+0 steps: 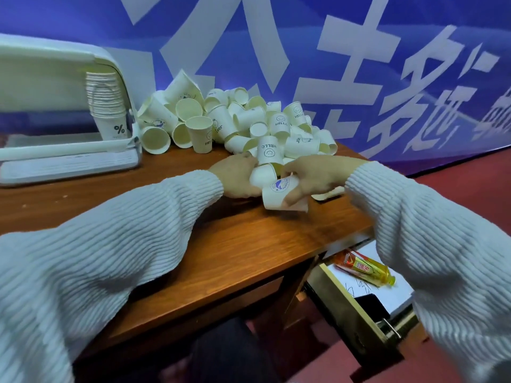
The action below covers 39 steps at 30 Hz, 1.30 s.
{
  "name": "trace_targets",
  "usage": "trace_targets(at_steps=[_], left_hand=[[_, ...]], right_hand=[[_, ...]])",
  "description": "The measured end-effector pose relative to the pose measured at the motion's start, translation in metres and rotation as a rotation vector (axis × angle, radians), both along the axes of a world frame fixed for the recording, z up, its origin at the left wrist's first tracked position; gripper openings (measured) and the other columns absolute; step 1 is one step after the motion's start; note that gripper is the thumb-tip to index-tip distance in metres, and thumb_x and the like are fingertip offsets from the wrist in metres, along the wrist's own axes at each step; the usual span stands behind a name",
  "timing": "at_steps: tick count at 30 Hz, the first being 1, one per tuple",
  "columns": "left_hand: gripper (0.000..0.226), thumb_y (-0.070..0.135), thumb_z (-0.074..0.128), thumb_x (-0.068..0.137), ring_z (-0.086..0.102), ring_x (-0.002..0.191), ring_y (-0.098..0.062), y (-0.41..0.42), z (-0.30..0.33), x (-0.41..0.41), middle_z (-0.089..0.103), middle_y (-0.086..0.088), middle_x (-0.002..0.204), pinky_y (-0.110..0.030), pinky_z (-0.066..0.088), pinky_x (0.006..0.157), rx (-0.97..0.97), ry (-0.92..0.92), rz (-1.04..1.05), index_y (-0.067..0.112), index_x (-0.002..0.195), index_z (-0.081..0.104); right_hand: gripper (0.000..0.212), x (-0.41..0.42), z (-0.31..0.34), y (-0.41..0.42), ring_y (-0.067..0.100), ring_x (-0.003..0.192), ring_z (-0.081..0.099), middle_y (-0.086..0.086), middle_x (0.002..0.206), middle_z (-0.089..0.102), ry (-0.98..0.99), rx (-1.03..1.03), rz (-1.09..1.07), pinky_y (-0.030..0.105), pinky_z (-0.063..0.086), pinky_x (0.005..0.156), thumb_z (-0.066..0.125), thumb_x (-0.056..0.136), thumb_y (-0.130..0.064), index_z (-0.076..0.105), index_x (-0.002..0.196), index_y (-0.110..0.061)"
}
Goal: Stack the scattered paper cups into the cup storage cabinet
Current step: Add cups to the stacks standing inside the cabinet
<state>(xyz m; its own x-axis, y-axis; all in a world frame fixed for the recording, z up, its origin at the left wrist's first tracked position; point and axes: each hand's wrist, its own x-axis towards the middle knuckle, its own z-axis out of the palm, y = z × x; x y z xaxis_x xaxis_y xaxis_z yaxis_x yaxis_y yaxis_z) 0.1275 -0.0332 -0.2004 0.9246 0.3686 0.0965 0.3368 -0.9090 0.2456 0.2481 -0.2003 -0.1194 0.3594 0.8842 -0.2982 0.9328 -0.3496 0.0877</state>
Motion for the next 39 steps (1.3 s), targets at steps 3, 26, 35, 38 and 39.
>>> trace_targets(at_steps=[3,26,35,38,39], left_hand=[[0.090,0.077,0.056,0.062,0.050,0.115,-0.025,0.010,0.015,-0.025,0.055,-0.007,0.121,-0.040,0.047,0.097,-0.067,0.003,0.043,0.018,0.130,0.060],[0.066,0.039,0.076,0.084,0.060,0.111,-0.014,0.113,0.050,-0.236,0.062,0.005,0.123,-0.028,0.047,0.089,-0.285,-1.028,0.773,0.022,0.140,0.046],[0.088,0.037,0.073,0.092,0.043,0.115,-0.008,0.130,0.040,-0.247,0.052,0.000,0.143,-0.027,0.037,0.093,-0.215,-1.014,0.836,0.025,0.161,0.018],[0.088,0.038,0.073,0.092,0.042,0.118,-0.009,0.137,0.036,-0.247,0.048,0.002,0.146,-0.029,0.038,0.095,-0.189,-0.996,0.834,0.026,0.160,0.018],[0.087,0.038,0.073,0.092,0.044,0.119,-0.010,0.140,0.034,-0.248,0.048,0.002,0.145,-0.030,0.040,0.094,-0.185,-0.989,0.836,0.027,0.160,0.019]], right_hand=[[0.061,-0.002,0.002,0.006,0.022,0.093,0.063,0.000,0.105,0.066,0.130,0.046,0.019,0.040,0.052,0.082,0.081,0.075,-0.061,0.060,0.120,-0.025],[0.072,-0.133,-0.003,0.230,0.020,0.117,0.059,0.000,0.132,0.058,0.666,1.038,0.176,0.042,0.052,0.099,0.081,0.079,-0.049,0.046,0.137,-0.023],[0.060,-0.161,-0.034,0.301,0.021,0.136,0.051,-0.001,0.150,0.053,0.320,0.811,0.441,0.042,0.044,0.111,0.068,0.094,-0.040,0.048,0.149,-0.027],[0.056,-0.165,-0.048,0.312,0.025,0.136,0.051,0.000,0.151,0.053,0.235,0.707,0.515,0.048,0.046,0.109,0.064,0.096,-0.034,0.047,0.149,-0.026],[0.054,-0.165,-0.051,0.315,0.026,0.136,0.050,0.002,0.152,0.052,0.217,0.677,0.535,0.048,0.044,0.111,0.060,0.098,-0.031,0.046,0.150,-0.024]])
